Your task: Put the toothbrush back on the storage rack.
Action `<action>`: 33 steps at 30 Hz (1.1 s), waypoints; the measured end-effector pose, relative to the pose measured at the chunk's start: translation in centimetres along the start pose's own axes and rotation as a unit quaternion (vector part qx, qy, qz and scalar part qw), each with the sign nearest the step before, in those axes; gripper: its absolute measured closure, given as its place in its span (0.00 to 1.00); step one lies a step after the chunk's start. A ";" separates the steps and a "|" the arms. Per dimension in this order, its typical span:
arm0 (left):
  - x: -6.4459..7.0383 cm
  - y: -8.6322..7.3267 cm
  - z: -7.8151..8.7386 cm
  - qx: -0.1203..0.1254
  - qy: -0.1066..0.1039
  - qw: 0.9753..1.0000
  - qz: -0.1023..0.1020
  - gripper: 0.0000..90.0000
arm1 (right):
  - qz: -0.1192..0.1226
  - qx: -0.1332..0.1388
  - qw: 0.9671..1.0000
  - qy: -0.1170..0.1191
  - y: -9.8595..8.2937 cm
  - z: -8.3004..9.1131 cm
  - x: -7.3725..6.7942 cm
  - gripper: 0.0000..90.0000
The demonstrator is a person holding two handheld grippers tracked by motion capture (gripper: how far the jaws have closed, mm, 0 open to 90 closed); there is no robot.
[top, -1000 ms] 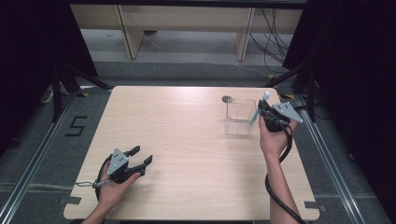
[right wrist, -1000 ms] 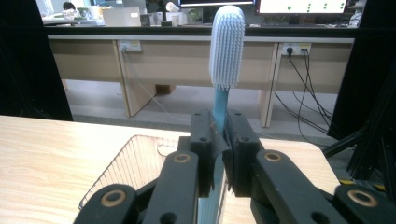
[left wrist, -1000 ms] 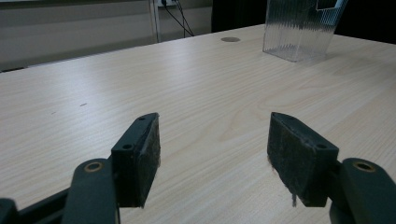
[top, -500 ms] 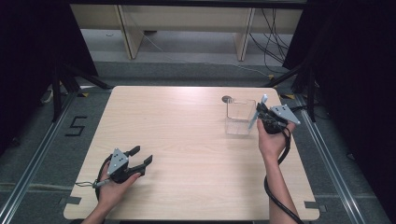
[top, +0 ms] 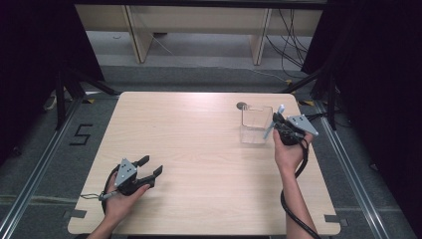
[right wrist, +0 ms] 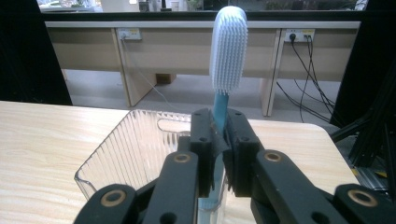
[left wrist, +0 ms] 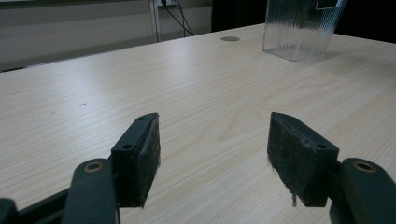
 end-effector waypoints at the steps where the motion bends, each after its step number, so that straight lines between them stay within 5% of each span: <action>1: 0.0 0.0 0.0 0.002 -0.001 1.000 0.000 0.38 | -0.005 -0.002 1.000 0.003 -0.1 0.0 -0.1 0.93; 12: 0.0 0.0 0.0 0.000 -0.001 1.000 0.000 0.38 | -0.014 -0.010 1.000 -0.001 -1.6 -0.2 -0.2 0.93; 20: 0.0 0.0 -0.1 0.003 -0.001 1.000 0.000 0.38 | 0.005 -0.015 1.000 -0.004 -1.8 -0.3 0.0 0.93; 24: 0.0 0.0 0.0 0.001 -0.001 1.000 0.002 0.38 | -0.019 -0.018 1.000 -0.002 -2.1 -0.3 -0.4 0.93; 33: 0.0 0.1 0.0 0.003 -0.001 1.000 0.001 0.38 | -0.010 -0.016 1.000 -0.001 -2.3 -0.4 -0.3 0.92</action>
Point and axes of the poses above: each handheld gripper's, and its own axes: z roughly backward along the jaws, y roughly out of its top, x roughly to its right, the point moved 10 cm from there along -z, roughly forward along the jaws, and after that the axes turned 9 degrees about y, right-handed, at the moved point
